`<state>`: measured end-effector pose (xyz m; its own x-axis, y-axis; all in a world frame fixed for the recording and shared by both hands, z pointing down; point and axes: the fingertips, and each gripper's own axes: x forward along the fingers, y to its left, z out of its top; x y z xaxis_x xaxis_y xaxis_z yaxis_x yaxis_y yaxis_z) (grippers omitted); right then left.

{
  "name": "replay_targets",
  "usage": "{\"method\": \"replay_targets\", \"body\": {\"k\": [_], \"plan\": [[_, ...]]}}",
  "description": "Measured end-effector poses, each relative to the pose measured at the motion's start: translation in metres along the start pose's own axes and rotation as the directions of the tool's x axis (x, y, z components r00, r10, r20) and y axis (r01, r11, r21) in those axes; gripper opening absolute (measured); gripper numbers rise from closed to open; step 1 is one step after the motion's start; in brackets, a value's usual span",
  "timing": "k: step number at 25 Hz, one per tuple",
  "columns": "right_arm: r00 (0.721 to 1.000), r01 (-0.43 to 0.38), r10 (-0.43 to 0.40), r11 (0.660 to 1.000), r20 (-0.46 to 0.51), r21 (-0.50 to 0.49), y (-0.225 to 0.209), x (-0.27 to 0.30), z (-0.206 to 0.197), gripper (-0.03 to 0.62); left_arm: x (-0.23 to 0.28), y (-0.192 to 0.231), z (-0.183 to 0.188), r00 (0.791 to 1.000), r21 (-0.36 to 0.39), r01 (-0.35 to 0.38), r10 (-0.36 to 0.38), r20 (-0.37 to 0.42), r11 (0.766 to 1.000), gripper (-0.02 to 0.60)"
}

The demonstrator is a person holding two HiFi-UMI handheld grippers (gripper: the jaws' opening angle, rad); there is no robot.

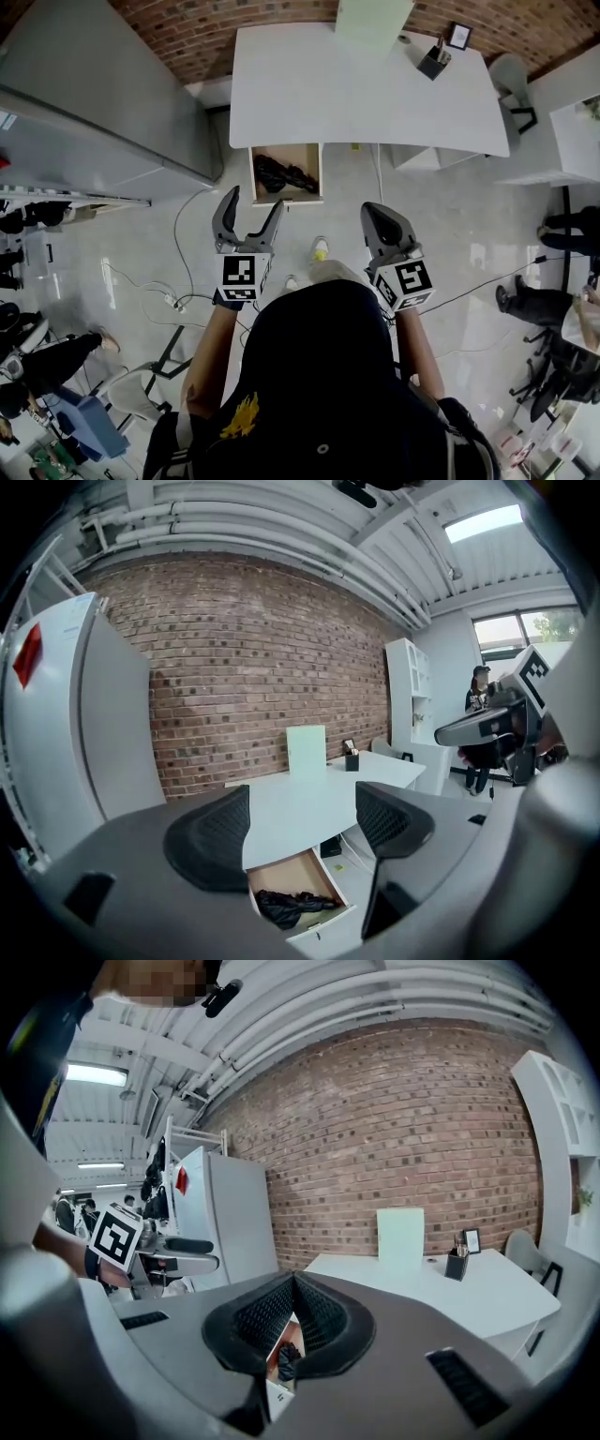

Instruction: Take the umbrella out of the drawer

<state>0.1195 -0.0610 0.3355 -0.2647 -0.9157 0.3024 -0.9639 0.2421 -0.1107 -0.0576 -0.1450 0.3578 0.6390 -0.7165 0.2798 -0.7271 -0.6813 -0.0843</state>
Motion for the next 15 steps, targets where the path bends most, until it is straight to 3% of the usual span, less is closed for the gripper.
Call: {"method": "replay_targets", "body": {"k": [7,15], "plan": [[0.998,-0.058,0.06,0.996,-0.027,0.069,-0.041,0.017,-0.016,0.027,0.039,-0.01,-0.008,0.996,0.029,-0.018,0.021,-0.084,0.999,0.356],[0.998,-0.042,0.049,0.99,-0.05,0.137,-0.088,0.02,-0.043,0.026,0.078,-0.04,-0.01,0.992,0.106,0.039,-0.026,-0.127,0.994,0.356]]}}
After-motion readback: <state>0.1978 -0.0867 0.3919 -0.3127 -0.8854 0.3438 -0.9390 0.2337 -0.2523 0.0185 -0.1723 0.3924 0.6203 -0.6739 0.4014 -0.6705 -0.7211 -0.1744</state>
